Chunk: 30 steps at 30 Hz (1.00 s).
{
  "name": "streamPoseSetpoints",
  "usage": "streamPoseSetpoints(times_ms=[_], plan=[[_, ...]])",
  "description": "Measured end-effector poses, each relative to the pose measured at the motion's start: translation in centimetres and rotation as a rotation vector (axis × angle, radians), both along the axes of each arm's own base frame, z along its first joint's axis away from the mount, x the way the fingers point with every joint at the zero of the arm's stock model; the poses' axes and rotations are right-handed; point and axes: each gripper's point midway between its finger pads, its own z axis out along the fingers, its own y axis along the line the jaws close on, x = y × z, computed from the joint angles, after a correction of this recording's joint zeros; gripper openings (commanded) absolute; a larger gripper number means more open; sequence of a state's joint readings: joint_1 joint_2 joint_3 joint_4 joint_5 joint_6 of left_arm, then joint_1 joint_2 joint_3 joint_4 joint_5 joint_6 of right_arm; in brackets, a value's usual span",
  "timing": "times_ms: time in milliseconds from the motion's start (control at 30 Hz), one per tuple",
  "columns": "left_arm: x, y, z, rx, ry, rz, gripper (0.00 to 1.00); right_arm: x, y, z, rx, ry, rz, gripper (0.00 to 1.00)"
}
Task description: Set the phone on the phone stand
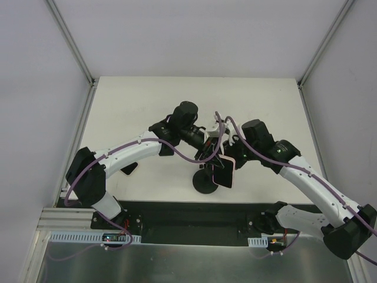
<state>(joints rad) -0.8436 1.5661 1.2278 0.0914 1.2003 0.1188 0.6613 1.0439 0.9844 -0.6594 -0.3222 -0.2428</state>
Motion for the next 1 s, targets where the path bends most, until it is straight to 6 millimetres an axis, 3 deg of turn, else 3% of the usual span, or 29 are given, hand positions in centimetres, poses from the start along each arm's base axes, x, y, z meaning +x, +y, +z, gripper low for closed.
streamPoseSetpoints(times_ms=[200, 467, 767, 1000], plan=[[-2.1, -0.7, -2.0, 0.077, 0.064, -0.058, 0.0, 0.6, 1.4, 0.9, 0.089, 0.007, 0.046, 0.0], [-1.5, -0.8, -2.5, 0.105, 0.03, -0.005, 0.0, 1.0, 1.1, 1.0, 0.077, 0.009, 0.051, 0.0], [-2.4, -0.5, -1.5, 0.1, 0.011, -0.018, 0.0, 1.1, 1.8, 2.2, 0.135, -0.009, 0.055, 0.0], [-1.9, -1.4, 0.5, 0.05, -0.037, -0.046, 0.0, 0.9, 1.8, 2.1, 0.132, -0.009, 0.071, 0.0]])
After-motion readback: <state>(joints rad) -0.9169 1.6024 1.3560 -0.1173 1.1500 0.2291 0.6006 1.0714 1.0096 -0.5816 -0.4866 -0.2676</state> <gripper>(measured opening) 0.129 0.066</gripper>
